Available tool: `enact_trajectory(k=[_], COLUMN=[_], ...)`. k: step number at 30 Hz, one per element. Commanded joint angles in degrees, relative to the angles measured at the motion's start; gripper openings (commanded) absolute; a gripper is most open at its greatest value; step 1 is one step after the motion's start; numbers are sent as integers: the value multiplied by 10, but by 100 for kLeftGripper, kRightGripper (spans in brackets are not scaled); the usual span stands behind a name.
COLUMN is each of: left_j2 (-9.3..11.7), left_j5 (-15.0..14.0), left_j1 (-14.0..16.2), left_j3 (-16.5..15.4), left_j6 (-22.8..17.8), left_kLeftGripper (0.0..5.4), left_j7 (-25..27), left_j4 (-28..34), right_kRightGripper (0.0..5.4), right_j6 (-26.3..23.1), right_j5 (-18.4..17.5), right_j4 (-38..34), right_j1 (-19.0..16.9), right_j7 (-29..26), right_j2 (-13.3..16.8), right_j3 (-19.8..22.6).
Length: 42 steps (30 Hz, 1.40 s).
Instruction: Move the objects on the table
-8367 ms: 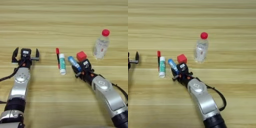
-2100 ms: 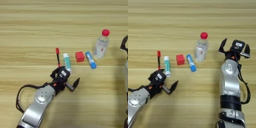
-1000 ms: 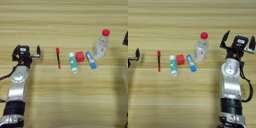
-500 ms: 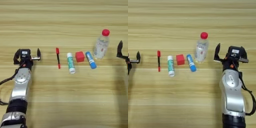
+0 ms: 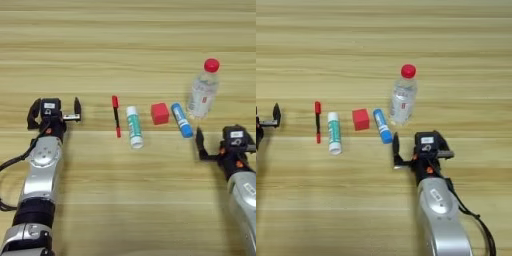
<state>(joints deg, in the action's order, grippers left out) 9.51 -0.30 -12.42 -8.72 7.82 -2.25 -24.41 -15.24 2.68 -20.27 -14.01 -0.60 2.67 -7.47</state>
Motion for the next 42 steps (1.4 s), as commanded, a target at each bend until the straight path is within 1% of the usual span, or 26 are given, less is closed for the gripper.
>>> enact_trajectory(k=[1, 5, 7, 9, 13, 15, 16, 20, 22, 27, 31, 34, 38, 42], left_j2=[-4, -4, -4, -4, -5, -5, -5, -5, -5, -4, -4, -4, -6, -8], left_j5=[1, 0, 0, -1, -1, -2, -2, -3, -3, -4, -4, -4, -3, -2], left_j1=[-10, -11, -11, -11, -11, -11, -11, -11, -11, -14, -14, -14, -12, -12], left_j3=[1, 1, 1, 1, 0, 0, 0, -1, -1, -2, -2, -2, -1, 0], left_j6=[2, 1, 1, 2, 2, 1, 1, 1, 1, 2, 2, 2, 2, 1], left_kLeftGripper=[540, 540, 540, 540, 540, 540, 540, 540, 540, 540, 540, 540, 540, 540], left_j7=[-6, -5, -4, -4, -3, -3, -3, -3, -3, -1, -1, -1, -3, -4], left_j4=[-4, -6, -6, -7, -8, -8, -8, -8, -8, -12, -14, -13, -10, -10], right_kRightGripper=[538, 538, 538, 538, 538, 538, 538, 538, 538, 538, 538, 538, 538, 538], right_j6=[27, 58, 72, 77, 57, 36, 29, -7, -26, -58, -65, -64, -50, -34], right_j5=[17, 26, 30, 32, 23, 14, 17, 13, 5, -7, -5, -2, 5, 19], right_j4=[-12, -18, -21, -21, -6, 2, 6, 31, 38, 53, 72, 101, 135, 178], right_j1=[-9, -9, -6, 1, 32, 51, 62, 112, 127, 164, 183, 198, 219, 228], right_j7=[-26, -42, -63, -78, -102, -114, -117, -132, -140, -154, -156, -155, -151, -139], right_j2=[13, 22, 30, 34, 26, 19, 18, 10, 5, -9, -22, -34, -45, -51], right_j3=[-46, -72, -101, -120, -141, -147, -150, -148, -146, -158, -170, -181, -190, -200])
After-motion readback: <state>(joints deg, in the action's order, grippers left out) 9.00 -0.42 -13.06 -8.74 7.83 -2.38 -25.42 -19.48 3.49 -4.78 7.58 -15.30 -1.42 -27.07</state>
